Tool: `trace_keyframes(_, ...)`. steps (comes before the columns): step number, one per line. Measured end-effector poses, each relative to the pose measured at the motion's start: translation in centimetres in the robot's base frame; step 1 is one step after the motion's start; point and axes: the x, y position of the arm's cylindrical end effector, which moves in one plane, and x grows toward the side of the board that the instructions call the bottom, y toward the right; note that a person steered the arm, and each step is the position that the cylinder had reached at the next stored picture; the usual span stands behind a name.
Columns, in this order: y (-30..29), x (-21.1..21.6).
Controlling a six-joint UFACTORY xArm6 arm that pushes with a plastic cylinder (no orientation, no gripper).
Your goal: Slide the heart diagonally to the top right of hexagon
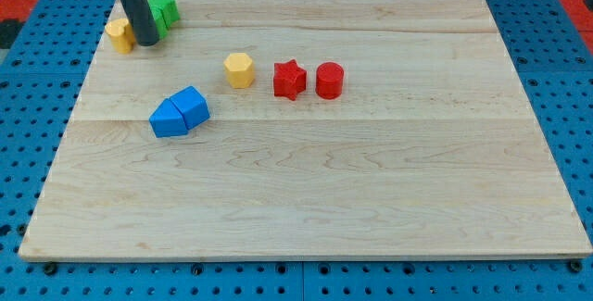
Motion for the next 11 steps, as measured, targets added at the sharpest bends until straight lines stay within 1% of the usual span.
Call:
trace_keyframes(1,1.2,4.6)
trace_keyframes(2,-3.8,8.6)
trace_keyframes(3,-9.6,8.4)
trace_keyframes(4,-9.8,8.1)
trace_keyframes(6,-9.7,1.2)
trace_keyframes(8,-9.6,0.5)
trace_keyframes(9,-7.7,0.5)
trace_keyframes(11,-7.7,0.2)
